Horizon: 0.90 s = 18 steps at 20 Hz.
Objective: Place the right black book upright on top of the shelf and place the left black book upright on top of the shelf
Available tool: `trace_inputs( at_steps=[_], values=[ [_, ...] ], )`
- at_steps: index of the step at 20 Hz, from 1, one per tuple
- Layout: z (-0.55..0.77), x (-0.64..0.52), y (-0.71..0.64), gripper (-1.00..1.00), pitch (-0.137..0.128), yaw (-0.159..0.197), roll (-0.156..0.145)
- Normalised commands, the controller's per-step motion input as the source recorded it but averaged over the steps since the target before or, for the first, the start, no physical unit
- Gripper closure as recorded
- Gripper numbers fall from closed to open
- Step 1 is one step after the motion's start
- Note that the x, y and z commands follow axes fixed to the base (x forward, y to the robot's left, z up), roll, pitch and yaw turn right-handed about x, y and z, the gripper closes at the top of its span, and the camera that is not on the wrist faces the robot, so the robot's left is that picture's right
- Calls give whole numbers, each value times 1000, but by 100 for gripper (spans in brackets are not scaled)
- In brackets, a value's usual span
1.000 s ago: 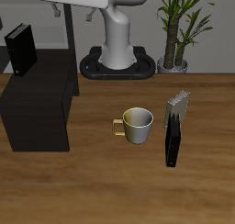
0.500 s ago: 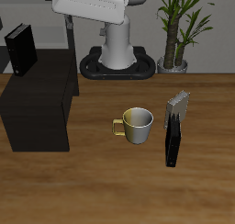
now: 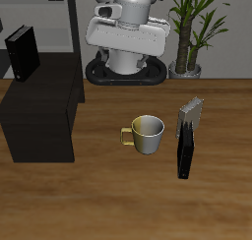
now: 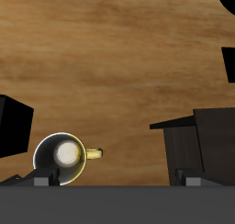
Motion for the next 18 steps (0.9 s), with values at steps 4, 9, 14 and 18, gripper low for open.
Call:
trace_inputs(
  at_steps=[4, 9, 14, 18],
  values=[
    [-188, 329, 618, -100, -3, 11, 57],
    [-212, 290, 483, -100, 19, 12, 67],
    [-279, 155, 424, -100, 28, -5, 41],
    [-218, 80, 196, -100, 2, -54, -9]
  ],
)
